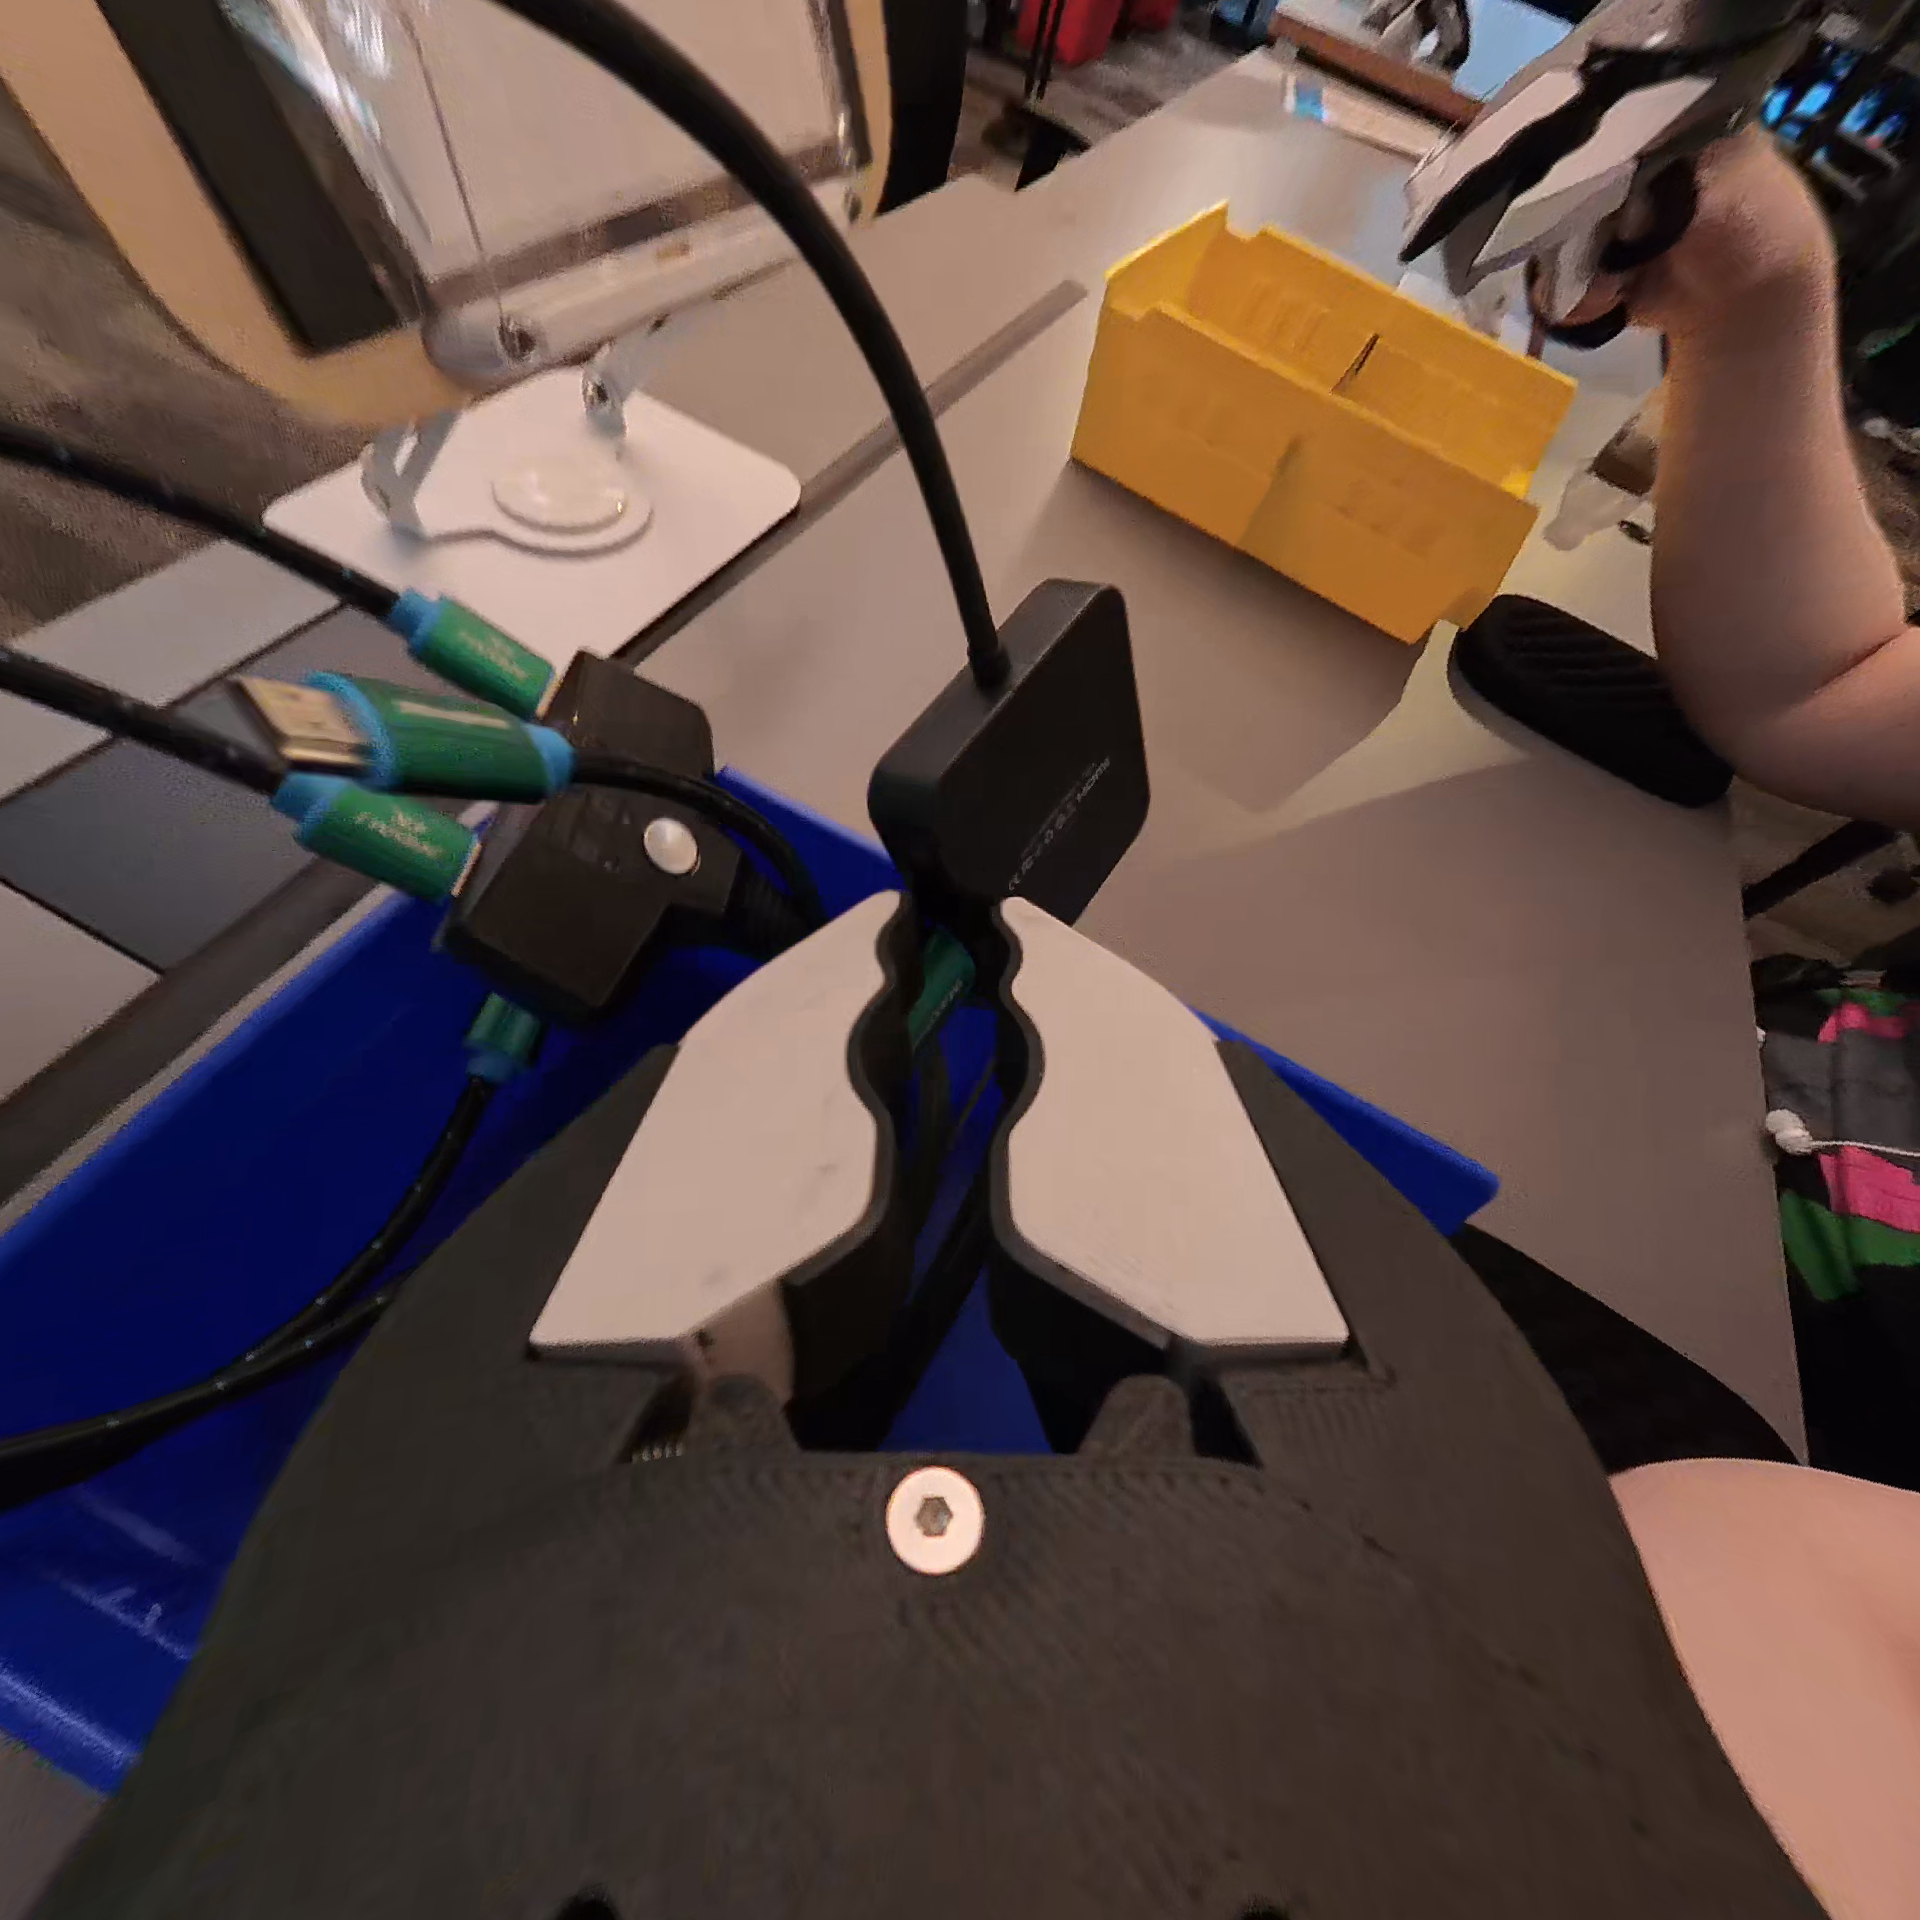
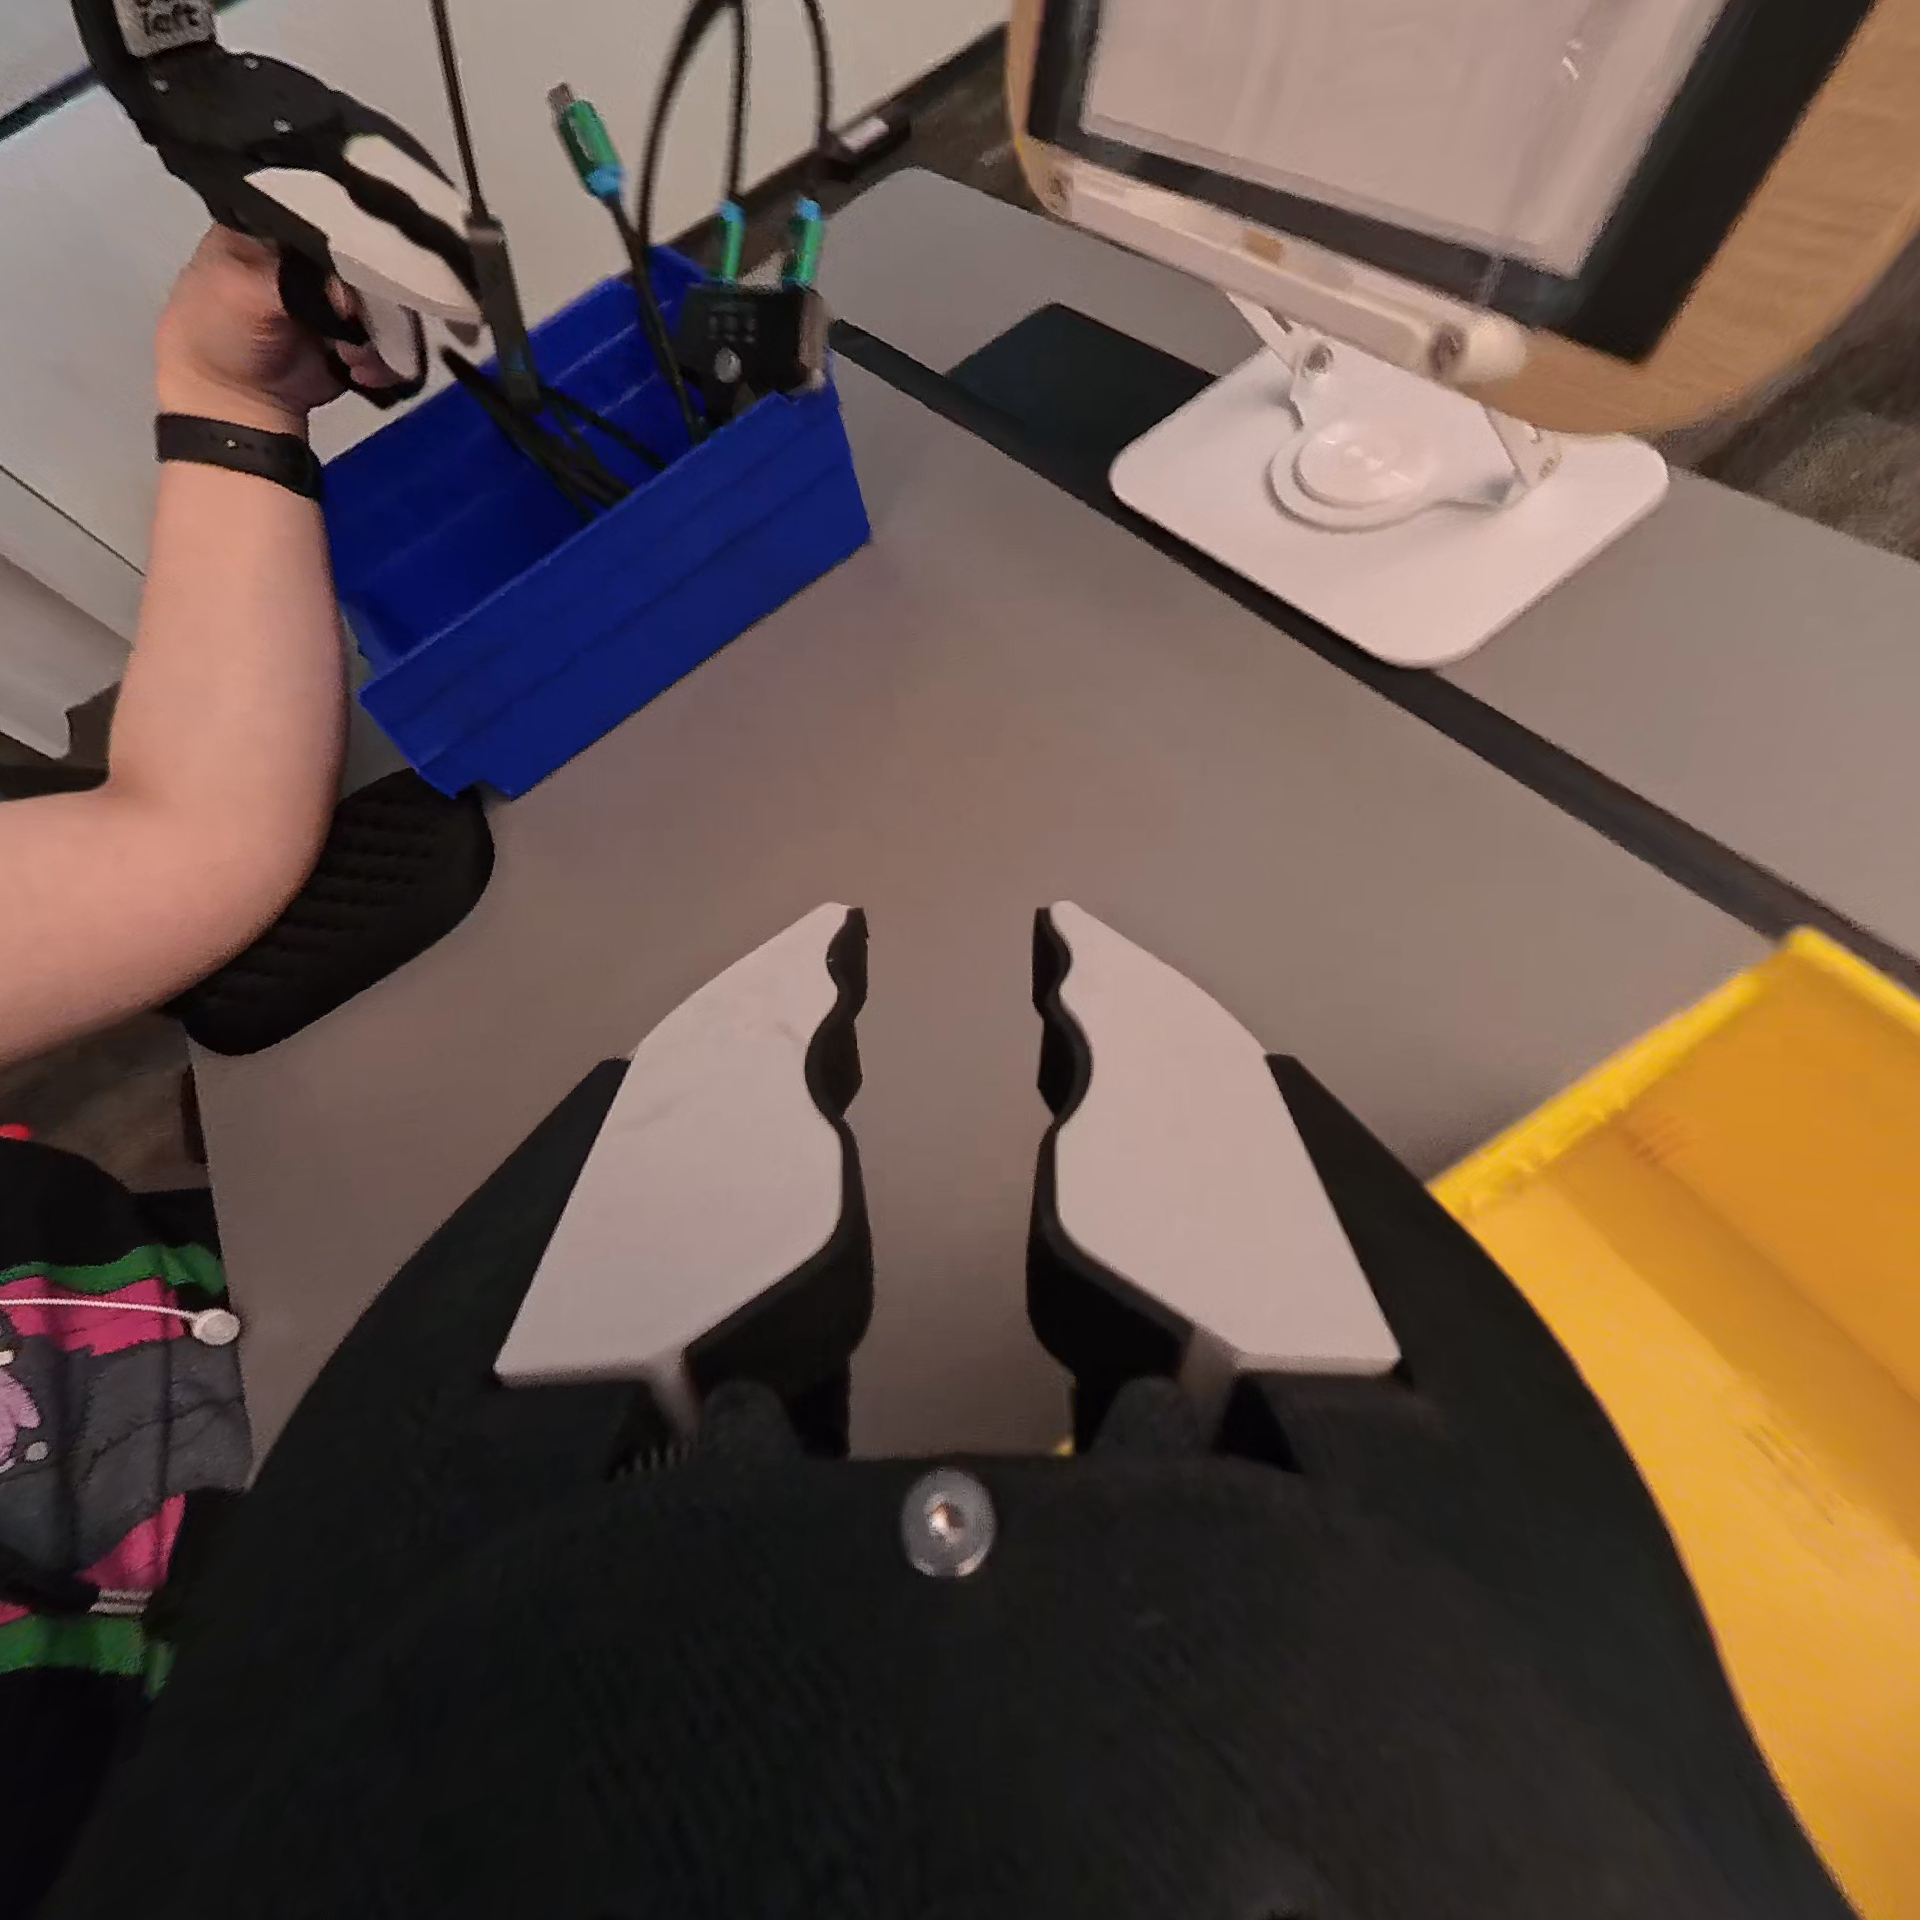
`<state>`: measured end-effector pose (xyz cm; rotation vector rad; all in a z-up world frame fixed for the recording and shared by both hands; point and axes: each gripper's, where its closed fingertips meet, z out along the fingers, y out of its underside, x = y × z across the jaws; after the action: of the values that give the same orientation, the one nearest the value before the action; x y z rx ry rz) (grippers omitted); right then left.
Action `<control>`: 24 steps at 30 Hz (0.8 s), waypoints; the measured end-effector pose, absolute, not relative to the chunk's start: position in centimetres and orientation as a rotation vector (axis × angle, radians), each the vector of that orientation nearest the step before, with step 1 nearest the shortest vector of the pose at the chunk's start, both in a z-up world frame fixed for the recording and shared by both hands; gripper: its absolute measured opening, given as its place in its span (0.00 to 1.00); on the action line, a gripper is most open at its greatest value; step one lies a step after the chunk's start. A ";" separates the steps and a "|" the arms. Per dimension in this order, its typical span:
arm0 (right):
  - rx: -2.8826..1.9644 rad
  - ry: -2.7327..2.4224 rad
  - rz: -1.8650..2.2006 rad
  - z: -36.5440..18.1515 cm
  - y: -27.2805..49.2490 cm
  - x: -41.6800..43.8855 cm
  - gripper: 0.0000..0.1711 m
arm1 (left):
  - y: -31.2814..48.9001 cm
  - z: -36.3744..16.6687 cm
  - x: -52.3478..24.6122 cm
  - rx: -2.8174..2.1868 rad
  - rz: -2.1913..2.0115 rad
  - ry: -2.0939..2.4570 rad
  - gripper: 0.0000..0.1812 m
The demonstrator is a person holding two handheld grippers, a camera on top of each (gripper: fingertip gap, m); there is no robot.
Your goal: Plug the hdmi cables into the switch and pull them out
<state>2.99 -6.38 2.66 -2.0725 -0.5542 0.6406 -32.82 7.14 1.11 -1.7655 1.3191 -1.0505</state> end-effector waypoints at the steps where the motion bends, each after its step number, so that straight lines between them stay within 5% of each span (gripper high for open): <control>1: -2.034 -0.588 0.637 3.1 -6.3 2.0 0.18 | 6.8 1.7 -32.7 -1.735 -1.053 1.322 0.06; 7: -1.682 -0.760 0.728 5.6 -5.1 -10.7 0.29 | 3.7 6.3 -31.5 -1.481 -1.089 1.370 0.00; 11: -1.716 -0.837 0.758 2.7 -2.2 -20.4 0.35 | 3.4 5.0 -30.7 -1.559 -1.007 1.431 0.00; 24: -1.801 -0.947 0.740 -3.9 -0.2 -21.0 0.29 | 3.9 2.8 -32.1 -1.670 -1.081 1.410 0.00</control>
<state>-21.02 -0.16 -3.87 -1.8009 -0.9467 0.7402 -32.05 3.86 2.80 -1.6702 1.4104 -1.0815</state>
